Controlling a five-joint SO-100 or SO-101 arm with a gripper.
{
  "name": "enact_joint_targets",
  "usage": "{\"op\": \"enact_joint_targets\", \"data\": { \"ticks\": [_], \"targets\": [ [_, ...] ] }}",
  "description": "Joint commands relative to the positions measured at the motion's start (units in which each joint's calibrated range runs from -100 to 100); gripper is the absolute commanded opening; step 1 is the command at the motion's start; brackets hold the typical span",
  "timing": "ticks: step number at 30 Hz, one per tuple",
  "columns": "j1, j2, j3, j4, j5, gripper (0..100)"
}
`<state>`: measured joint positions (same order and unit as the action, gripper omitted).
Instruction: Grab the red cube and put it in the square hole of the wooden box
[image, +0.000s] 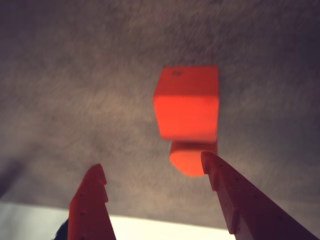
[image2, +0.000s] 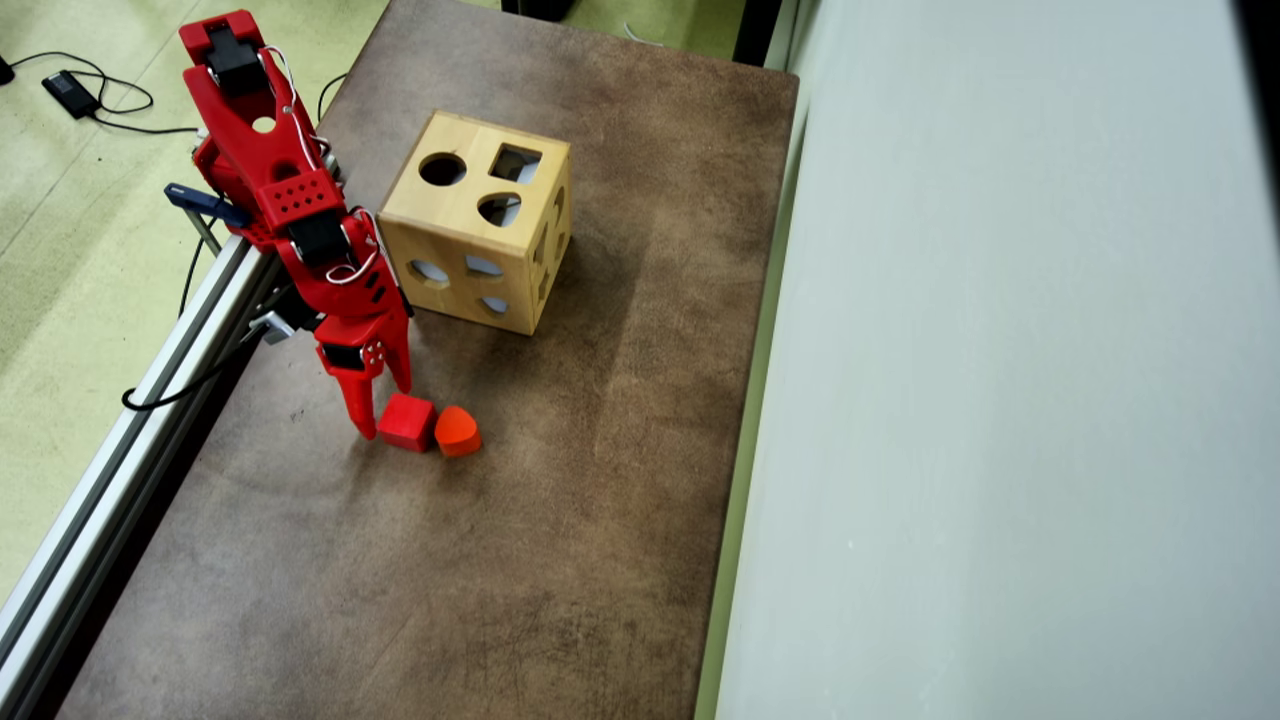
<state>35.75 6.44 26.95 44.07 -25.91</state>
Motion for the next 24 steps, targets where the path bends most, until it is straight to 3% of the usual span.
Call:
{"op": "enact_joint_targets", "data": {
  "ticks": [1,18,24],
  "targets": [
    [0.4,1.4,-0.9,-0.5,0.2,31],
    [0.4,0.9,-0.8,-0.5,-0.2,31],
    [0.9,1.5,-1.0,0.0,-0.2,43]
  ]
}}
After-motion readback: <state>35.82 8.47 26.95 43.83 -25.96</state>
